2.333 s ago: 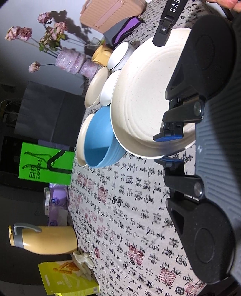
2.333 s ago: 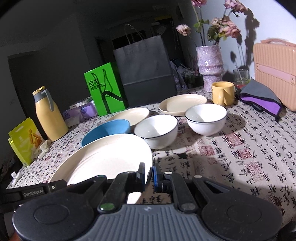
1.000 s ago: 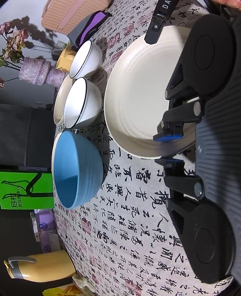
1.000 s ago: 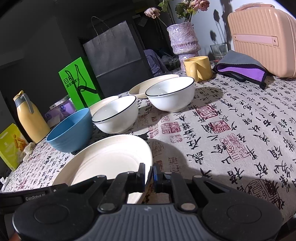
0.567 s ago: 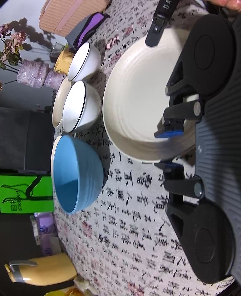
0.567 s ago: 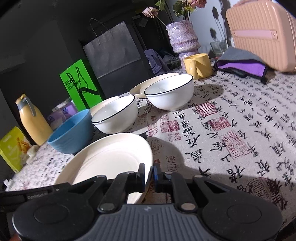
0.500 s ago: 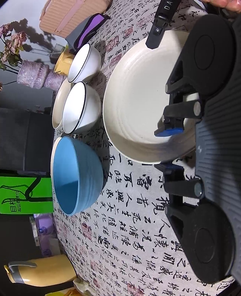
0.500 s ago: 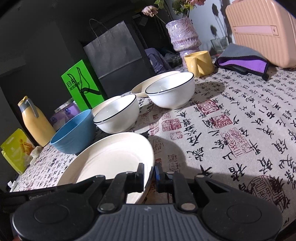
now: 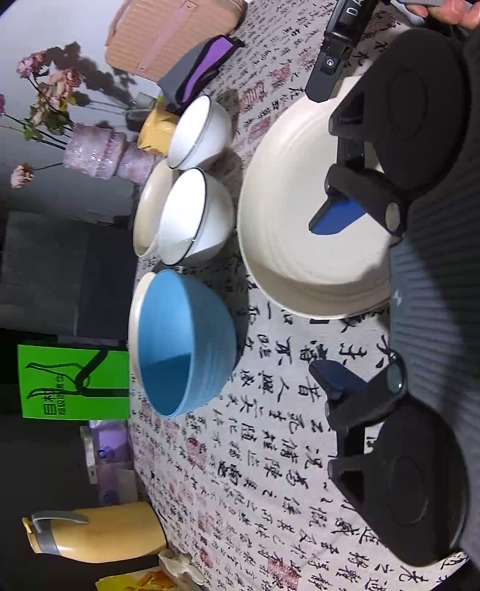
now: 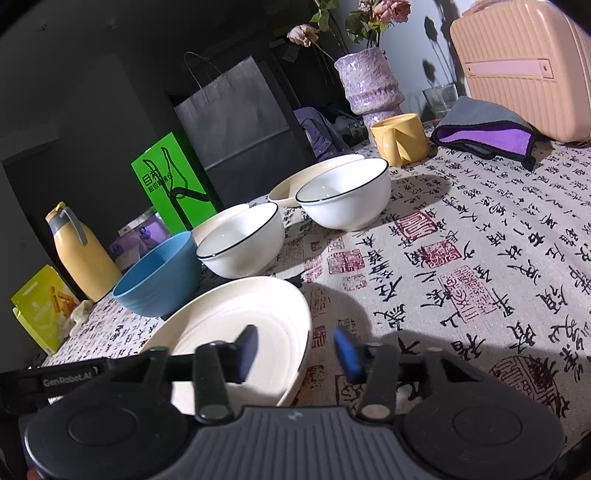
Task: Organize plates and bowls
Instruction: 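Lower the cream plate onto the table and open both tools, then pull both open tools back from the placed plate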
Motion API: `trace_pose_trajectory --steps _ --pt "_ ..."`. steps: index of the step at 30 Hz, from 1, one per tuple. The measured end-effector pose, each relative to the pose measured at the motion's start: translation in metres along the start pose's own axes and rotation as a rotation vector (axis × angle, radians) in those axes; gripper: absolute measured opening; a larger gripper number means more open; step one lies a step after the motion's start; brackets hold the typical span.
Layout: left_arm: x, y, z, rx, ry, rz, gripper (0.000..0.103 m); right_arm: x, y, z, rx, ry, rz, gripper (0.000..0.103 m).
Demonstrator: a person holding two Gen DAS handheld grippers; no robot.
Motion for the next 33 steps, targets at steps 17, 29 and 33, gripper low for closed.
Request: trace_pose_trajectory --steps 17,29,33 --pt "-0.009 -0.009 -0.014 0.033 0.062 -0.058 0.103 -0.006 -0.006 -0.013 0.046 -0.003 -0.003 0.103" --pt "-0.011 -0.016 -0.018 0.050 0.068 -0.067 0.103 -0.014 -0.011 -0.014 0.045 -0.009 -0.028 0.103" --pt "-0.011 -0.019 -0.020 0.057 0.071 -0.066 0.103 -0.016 -0.014 -0.014 0.047 -0.011 -0.035 0.103"
Point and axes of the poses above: each gripper's, at about its wrist camera, not at the fingertips, and z roughly the way its jaws point, x to its right, y to its underside, the point moved 2 cm from there along z, roughly the way its jaws point, and after that the axes turned 12 degrees about -z, right-handed, at the moved point
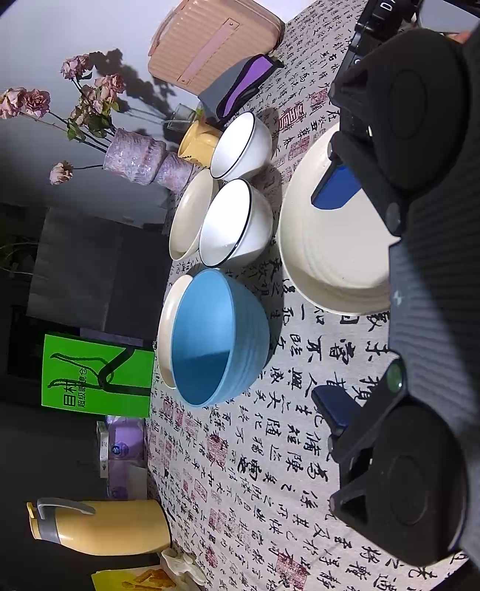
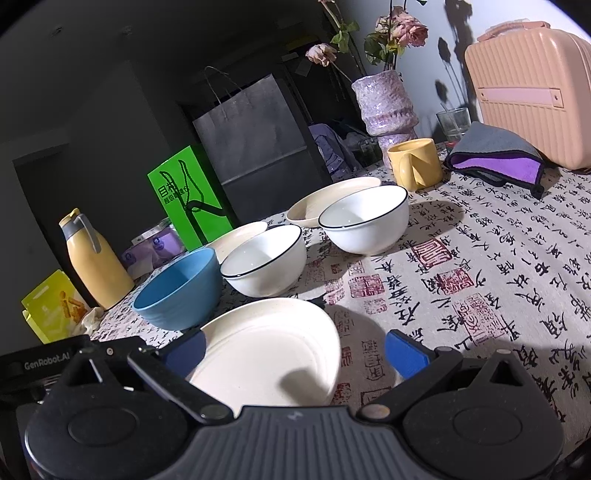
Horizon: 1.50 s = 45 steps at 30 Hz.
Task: Organize plates and bowls
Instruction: 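Pull both open tools back from the placed plate, then move both open tools past the bowls toward the cream plate by the green bag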
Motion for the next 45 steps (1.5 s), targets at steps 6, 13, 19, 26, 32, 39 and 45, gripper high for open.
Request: trace_pose_trajectory --steps 6,13,19,26,32,39,45 --pt "0.002 -0.006 -0.003 0.015 0.004 0.005 0.103 0.000 -0.004 -0.001 0.004 0.003 -0.001 0.103" --pt "0.003 -0.013 -0.003 0.020 0.011 0.007 0.103 0.001 -0.009 -0.001 0.007 0.010 0.001 0.103" --pt "0.005 -0.019 -0.004 0.023 0.018 0.013 0.103 -0.001 -0.015 0.001 0.009 0.010 -0.010 0.103" --pt "0.005 -0.030 -0.003 0.026 0.027 0.010 0.103 -0.004 -0.026 0.002 0.015 0.013 -0.022 0.103" --pt "0.007 -0.040 0.000 0.025 0.030 0.003 0.103 -0.006 -0.036 0.006 0.016 0.013 -0.033 0.103" --pt "0.008 -0.047 0.004 0.025 0.025 0.001 0.103 -0.006 -0.045 0.014 0.008 0.010 -0.043 0.103" --pt "0.009 -0.058 0.010 0.021 0.024 -0.009 0.103 -0.005 -0.051 0.020 0.000 0.009 -0.047 0.103"
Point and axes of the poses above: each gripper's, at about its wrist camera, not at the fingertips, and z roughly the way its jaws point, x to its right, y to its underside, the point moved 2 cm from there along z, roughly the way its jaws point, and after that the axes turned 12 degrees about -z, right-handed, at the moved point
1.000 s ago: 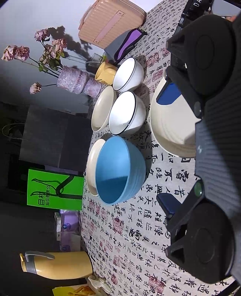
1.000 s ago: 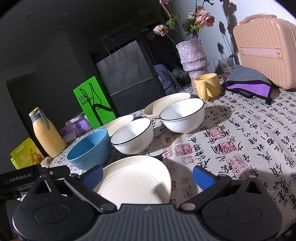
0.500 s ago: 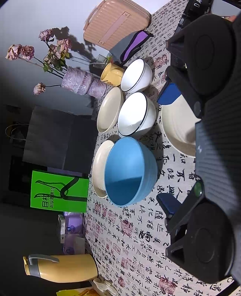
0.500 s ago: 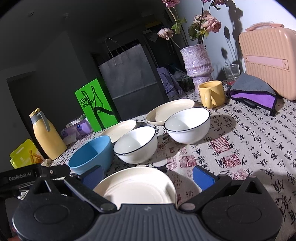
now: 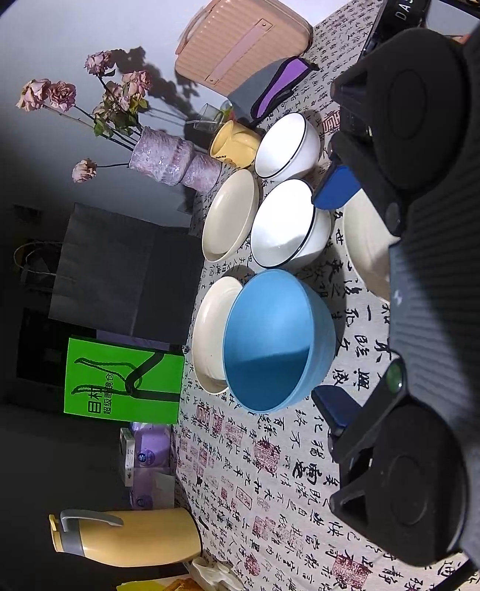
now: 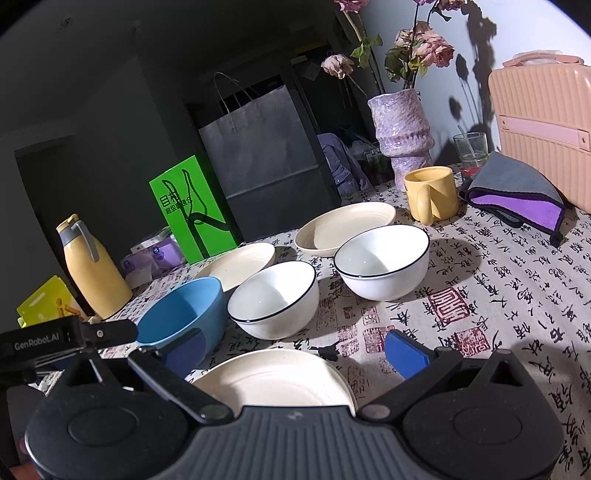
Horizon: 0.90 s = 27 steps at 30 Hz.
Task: Organize plates and bowls
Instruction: 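Move both open tools past the bowls toward the cream plate by the green bag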
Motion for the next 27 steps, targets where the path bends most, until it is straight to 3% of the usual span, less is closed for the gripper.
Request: trace_pose_trajectory --steps 27 --pt "0.002 -0.027 0.015 0.006 -0.010 -0.029 0.103 -0.005 -0.024 0.029 -0.047 -0.002 -0.046 0.103"
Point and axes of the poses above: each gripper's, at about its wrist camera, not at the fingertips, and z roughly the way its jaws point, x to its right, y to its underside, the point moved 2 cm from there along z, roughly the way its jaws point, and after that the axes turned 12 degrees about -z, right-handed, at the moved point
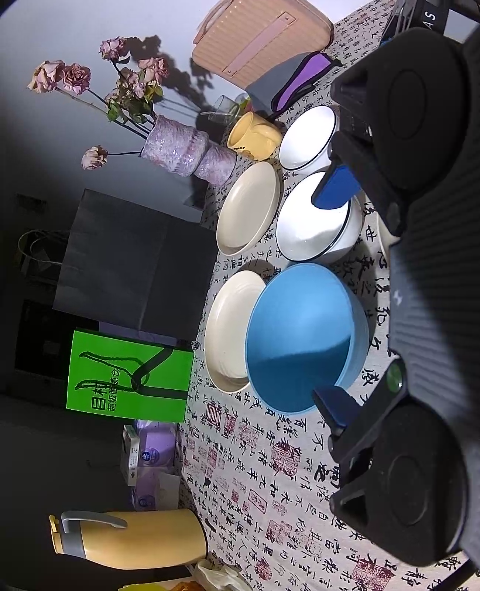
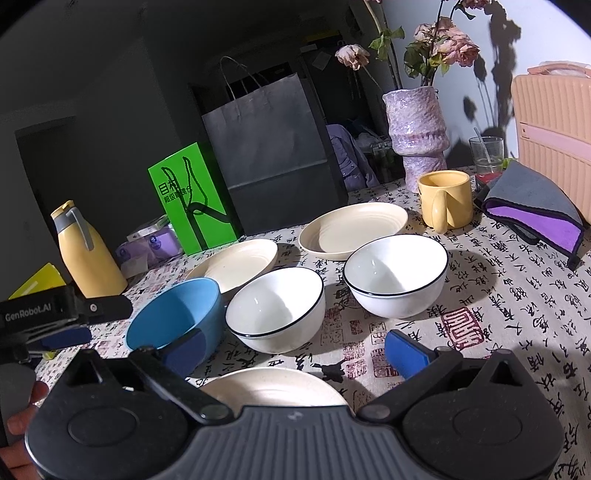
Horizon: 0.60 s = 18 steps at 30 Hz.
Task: Organize plates and bowls
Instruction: 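Move both open tools past the bowls toward the cream plate by the green bag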
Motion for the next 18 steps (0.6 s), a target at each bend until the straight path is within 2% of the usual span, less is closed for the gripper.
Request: trace_pose_trajectory --steps 18 --pt "-0.006 -0.014 0.010 -0.002 0.004 -0.025 0.103 -0.005 -0.012 0.014 -0.032 0.001 -0.021 0.103"
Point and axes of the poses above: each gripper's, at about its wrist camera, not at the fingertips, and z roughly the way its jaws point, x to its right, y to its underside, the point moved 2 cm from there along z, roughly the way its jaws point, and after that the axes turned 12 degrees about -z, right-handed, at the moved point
